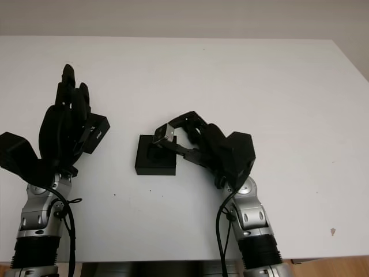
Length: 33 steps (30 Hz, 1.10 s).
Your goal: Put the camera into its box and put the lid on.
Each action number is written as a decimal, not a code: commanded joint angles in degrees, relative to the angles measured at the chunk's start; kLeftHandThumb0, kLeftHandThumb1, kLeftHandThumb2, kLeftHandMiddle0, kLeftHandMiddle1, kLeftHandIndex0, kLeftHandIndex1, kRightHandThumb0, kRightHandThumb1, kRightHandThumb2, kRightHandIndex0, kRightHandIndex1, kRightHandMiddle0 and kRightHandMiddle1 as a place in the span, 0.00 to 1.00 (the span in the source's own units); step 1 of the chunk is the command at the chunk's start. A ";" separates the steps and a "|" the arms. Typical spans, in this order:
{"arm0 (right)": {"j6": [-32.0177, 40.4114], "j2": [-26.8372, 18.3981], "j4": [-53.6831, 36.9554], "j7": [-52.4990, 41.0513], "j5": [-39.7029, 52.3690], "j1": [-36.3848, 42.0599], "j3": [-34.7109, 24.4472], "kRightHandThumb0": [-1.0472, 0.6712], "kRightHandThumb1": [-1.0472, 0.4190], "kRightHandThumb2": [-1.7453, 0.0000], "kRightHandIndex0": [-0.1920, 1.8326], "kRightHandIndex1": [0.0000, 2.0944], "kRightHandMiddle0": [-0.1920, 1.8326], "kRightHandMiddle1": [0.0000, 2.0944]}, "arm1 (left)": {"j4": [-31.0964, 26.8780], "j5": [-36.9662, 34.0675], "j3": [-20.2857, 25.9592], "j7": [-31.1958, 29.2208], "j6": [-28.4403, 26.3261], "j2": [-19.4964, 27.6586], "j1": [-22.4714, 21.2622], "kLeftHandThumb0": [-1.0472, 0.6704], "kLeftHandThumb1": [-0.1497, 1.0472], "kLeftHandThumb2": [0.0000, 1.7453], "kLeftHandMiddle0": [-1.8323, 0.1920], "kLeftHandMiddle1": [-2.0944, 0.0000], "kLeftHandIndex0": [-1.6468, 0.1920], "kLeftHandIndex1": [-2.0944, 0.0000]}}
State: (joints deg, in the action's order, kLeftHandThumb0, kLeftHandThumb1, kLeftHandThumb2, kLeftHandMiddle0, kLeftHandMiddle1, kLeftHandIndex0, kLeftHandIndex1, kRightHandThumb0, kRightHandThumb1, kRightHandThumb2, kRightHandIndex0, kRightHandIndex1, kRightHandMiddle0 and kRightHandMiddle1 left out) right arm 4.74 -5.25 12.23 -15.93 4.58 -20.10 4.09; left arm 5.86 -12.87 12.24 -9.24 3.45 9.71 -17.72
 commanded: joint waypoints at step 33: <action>-7.43 2.19 7.85 -5.23 -0.99 -1.12 1.58 0.35 0.01 0.97 0.12 0.02 0.19 0.90 | -0.21 1.36 -0.63 0.49 0.00 0.11 -0.31 0.16 1.00 0.36 1.00 1.00 1.00 1.00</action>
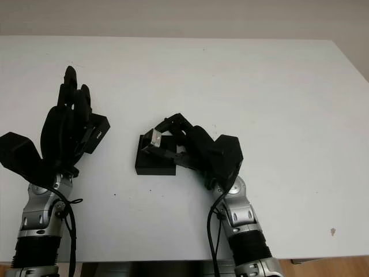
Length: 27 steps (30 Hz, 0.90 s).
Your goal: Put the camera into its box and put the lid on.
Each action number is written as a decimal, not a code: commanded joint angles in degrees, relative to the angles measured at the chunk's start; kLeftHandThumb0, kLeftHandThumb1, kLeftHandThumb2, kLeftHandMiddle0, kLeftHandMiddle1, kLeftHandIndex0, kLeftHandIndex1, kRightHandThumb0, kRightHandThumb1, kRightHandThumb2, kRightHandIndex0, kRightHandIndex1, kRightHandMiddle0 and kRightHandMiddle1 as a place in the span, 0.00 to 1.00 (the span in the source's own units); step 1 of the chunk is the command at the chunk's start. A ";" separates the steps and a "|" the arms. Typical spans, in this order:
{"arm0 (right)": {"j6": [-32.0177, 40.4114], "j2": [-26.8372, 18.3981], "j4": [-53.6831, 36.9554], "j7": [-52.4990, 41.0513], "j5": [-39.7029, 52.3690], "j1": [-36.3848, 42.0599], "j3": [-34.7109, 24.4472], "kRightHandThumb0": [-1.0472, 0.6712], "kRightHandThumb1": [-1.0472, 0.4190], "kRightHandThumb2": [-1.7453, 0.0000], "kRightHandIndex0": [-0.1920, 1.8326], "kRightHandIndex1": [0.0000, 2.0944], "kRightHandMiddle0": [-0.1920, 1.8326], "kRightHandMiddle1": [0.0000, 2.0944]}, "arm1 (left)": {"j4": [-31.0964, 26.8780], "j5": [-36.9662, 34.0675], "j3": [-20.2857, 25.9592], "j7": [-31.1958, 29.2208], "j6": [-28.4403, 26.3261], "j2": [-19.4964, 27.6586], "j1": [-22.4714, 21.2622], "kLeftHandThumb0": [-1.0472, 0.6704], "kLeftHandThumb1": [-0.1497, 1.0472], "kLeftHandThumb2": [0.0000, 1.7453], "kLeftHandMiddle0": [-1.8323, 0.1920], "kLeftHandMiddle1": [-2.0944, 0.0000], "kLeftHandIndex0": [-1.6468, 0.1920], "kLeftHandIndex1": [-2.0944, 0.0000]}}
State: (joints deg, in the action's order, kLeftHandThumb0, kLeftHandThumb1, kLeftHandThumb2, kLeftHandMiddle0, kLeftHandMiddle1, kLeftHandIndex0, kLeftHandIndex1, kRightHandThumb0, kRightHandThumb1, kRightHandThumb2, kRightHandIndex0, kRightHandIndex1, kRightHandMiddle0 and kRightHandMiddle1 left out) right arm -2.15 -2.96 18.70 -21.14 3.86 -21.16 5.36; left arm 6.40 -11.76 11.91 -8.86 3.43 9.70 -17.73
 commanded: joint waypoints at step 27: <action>-9.13 -2.10 8.60 2.26 -7.81 -0.88 2.15 0.34 0.02 0.97 0.13 0.02 0.20 0.89 | -1.68 0.03 -0.46 0.38 0.07 -0.09 0.17 0.17 1.00 0.36 1.00 1.00 1.00 1.00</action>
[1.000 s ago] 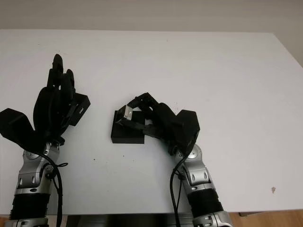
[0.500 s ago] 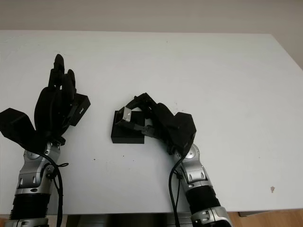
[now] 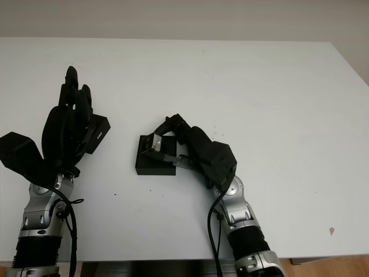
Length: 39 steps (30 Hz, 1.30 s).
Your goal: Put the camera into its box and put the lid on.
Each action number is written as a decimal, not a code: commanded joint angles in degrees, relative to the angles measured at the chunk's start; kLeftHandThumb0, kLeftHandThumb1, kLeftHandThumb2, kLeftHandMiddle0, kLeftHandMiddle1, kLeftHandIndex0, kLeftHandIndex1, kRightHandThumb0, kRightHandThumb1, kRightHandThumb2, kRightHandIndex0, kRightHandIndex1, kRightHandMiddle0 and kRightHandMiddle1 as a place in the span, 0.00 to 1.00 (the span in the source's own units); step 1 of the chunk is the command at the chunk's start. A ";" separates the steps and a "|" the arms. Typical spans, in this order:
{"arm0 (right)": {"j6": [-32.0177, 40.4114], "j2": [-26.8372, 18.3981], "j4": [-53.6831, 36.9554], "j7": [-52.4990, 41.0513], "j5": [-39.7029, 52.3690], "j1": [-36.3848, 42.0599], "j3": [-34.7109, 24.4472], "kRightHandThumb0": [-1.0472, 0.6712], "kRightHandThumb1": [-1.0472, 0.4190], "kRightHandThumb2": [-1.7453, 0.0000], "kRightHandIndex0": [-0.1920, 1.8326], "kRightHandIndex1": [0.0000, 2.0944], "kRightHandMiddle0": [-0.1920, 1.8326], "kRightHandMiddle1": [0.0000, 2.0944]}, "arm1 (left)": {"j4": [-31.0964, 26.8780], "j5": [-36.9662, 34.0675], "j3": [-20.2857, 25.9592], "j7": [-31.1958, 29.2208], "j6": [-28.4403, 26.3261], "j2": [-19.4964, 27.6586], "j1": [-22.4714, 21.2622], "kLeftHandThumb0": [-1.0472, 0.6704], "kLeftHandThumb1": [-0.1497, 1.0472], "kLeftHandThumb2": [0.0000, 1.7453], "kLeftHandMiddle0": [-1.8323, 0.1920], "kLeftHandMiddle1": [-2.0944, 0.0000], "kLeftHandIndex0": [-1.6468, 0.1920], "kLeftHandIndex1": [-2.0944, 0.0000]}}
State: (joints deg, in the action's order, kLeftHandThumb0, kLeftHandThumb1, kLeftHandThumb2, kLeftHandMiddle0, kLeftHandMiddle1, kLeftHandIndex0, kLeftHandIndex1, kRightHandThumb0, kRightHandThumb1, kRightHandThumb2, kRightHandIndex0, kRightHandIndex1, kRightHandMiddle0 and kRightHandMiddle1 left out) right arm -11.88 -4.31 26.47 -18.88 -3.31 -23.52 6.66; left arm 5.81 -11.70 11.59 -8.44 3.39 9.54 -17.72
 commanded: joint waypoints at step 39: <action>0.05 -10.36 -14.87 -1.96 -9.59 3.95 6.21 0.28 0.08 0.97 0.00 0.00 0.00 0.35 | -1.43 -0.30 -0.03 -0.25 -0.19 0.19 0.36 0.17 1.00 0.35 1.00 1.00 1.00 1.00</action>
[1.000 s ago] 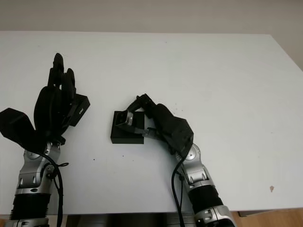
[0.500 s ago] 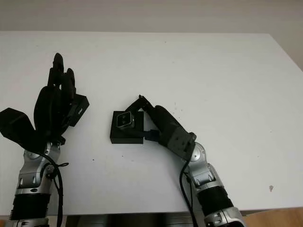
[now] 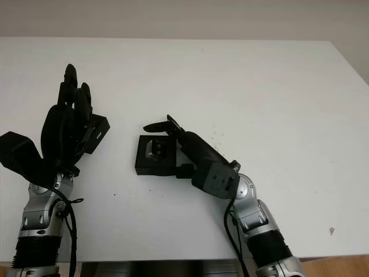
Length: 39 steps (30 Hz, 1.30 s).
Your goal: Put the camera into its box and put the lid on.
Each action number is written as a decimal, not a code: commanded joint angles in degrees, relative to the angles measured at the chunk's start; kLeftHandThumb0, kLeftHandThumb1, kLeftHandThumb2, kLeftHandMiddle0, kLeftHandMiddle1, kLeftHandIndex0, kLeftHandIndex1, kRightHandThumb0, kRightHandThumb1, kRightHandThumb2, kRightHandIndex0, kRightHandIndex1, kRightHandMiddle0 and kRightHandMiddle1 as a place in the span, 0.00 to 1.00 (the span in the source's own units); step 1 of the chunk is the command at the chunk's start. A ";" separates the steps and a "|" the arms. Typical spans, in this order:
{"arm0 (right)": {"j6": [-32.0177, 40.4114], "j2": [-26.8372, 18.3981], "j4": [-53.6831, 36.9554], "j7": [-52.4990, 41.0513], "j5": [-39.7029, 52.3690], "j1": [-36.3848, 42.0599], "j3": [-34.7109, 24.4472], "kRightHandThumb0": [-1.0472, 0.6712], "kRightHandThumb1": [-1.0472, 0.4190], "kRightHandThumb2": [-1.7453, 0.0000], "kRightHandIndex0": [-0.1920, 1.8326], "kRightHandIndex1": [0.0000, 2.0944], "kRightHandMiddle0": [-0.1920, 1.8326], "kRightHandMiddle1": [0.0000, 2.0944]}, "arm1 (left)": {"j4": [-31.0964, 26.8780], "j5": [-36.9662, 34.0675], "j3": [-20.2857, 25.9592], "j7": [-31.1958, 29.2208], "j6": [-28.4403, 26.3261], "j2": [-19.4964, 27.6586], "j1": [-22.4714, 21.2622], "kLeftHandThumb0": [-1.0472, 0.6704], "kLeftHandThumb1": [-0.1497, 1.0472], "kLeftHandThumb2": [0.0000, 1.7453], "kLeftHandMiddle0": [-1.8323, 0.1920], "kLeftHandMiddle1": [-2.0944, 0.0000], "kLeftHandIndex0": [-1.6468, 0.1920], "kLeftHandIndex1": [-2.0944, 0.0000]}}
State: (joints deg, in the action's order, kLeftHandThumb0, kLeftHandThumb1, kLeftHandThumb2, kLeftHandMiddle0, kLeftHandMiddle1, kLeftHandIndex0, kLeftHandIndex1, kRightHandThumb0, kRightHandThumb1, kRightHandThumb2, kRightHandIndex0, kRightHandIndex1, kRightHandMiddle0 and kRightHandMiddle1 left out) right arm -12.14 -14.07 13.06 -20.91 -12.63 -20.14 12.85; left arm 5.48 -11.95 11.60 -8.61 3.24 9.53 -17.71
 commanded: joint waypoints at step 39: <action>-3.12 -1.60 -6.23 19.60 -17.73 4.62 0.55 0.24 0.13 0.97 0.04 0.25 0.08 0.48 | -0.41 -0.16 0.10 -0.51 0.01 0.57 -0.35 0.16 1.00 0.35 1.00 1.00 1.00 1.00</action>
State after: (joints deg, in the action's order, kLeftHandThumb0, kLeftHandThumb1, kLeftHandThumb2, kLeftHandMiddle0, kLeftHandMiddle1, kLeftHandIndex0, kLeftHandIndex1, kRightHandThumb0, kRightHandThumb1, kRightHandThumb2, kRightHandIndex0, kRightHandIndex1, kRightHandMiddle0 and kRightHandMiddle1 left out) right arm -15.60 -15.60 8.05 -1.50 -30.24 -16.03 13.02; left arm 5.37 -12.10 11.69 -9.01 3.19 9.72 -17.72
